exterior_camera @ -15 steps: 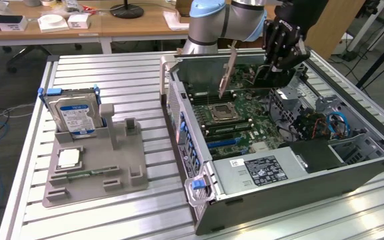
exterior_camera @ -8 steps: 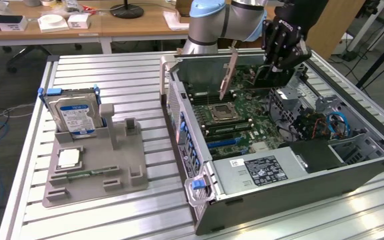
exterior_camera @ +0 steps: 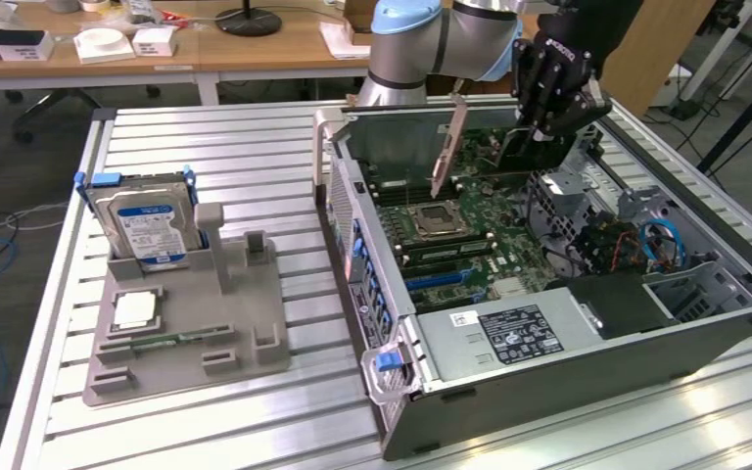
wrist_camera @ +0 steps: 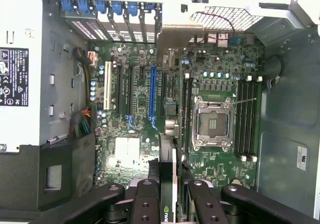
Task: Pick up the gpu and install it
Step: 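Insert the gpu into the slot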
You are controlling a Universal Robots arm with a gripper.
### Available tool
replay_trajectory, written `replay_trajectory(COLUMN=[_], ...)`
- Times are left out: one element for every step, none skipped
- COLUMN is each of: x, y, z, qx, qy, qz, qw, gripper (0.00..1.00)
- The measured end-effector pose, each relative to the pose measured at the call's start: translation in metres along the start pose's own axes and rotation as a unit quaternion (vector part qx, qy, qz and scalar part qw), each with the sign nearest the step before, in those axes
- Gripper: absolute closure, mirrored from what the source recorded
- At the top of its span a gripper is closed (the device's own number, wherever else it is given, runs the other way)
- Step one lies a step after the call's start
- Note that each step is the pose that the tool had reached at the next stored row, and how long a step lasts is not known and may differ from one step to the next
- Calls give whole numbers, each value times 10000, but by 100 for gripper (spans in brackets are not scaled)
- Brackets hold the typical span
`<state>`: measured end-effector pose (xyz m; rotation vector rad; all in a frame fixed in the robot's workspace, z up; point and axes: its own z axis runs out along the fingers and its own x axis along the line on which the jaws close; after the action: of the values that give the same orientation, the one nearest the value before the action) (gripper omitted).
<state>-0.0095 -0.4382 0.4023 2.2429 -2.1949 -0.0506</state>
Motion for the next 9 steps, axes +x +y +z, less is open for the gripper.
replay_trajectory(x=[0,-1,0,0,0,0,0,0,0], y=[0,0,0,0,0,0,-1,-1,-1], z=[2,3,4,7,11,14,17,21,25], qx=[0,0,0,0,0,0,0,0,0], qy=[-1,0,0,0,0,0,0,0,1], qz=[0,0,0,0,0,0,0,0,0], qw=[10000,10000,10000,10000,10000,10000,10000,10000,10000], gripper=[73,73,73,73,73,73,73,73,73])
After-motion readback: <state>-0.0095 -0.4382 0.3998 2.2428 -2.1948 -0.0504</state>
